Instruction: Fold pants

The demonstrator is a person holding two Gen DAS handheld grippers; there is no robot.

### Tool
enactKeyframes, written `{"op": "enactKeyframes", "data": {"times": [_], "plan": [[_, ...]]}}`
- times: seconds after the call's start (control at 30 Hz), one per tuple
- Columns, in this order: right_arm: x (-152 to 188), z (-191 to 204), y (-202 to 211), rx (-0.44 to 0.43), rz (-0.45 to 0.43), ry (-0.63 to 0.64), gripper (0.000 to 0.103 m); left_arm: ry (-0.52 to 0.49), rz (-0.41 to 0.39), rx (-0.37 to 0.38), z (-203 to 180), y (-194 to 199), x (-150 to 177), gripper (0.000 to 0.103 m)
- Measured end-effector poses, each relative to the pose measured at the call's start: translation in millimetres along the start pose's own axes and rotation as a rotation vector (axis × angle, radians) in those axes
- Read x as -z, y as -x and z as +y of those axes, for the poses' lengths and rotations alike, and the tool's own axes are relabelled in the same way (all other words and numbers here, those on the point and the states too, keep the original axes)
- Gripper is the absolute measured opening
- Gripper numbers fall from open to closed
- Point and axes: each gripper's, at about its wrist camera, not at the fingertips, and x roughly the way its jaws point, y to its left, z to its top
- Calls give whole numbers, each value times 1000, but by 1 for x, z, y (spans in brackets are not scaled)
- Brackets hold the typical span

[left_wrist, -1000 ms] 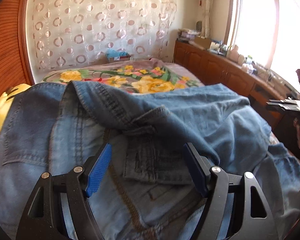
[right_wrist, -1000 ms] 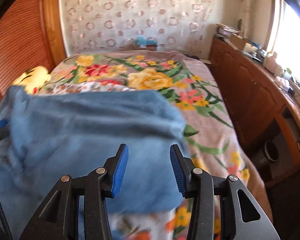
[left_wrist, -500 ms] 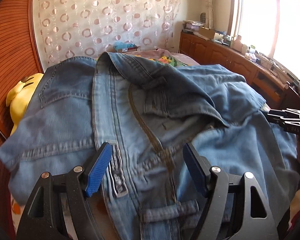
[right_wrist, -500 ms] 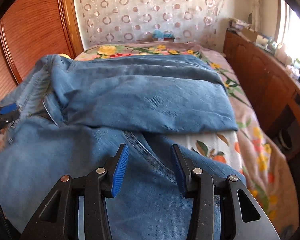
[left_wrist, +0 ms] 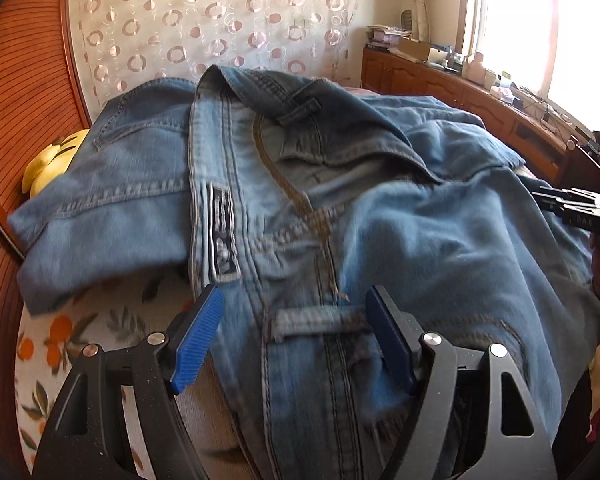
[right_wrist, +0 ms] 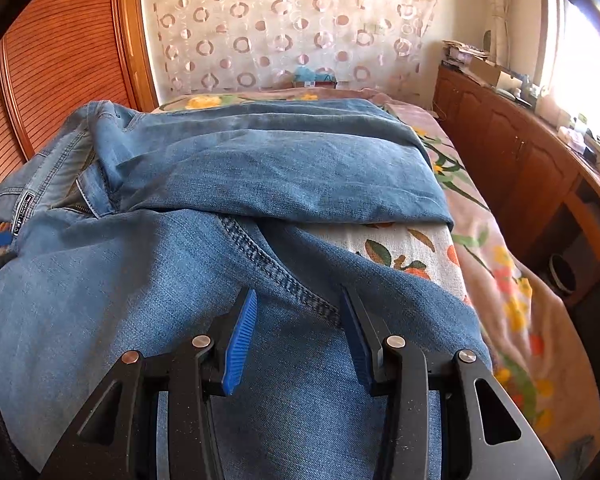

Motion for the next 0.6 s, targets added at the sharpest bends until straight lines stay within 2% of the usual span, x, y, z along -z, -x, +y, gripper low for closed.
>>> {"op": "enactKeyframes", "data": {"times": [0.33, 0.4, 0.5, 0.6], "plan": [[-5, 10, -13, -6, -4, 1, 46, 27, 31, 20, -2, 25, 26, 74], [-5, 11, -13, -3, -2, 6, 47, 28, 25, 27, 3, 28, 21, 65], [-5, 12, -13, -1, 0, 14, 48, 25, 23, 50, 8, 28, 10, 57], [-5, 12, -13, -2, 0, 17, 49, -6, 46, 76, 7, 18, -4, 57]]}}
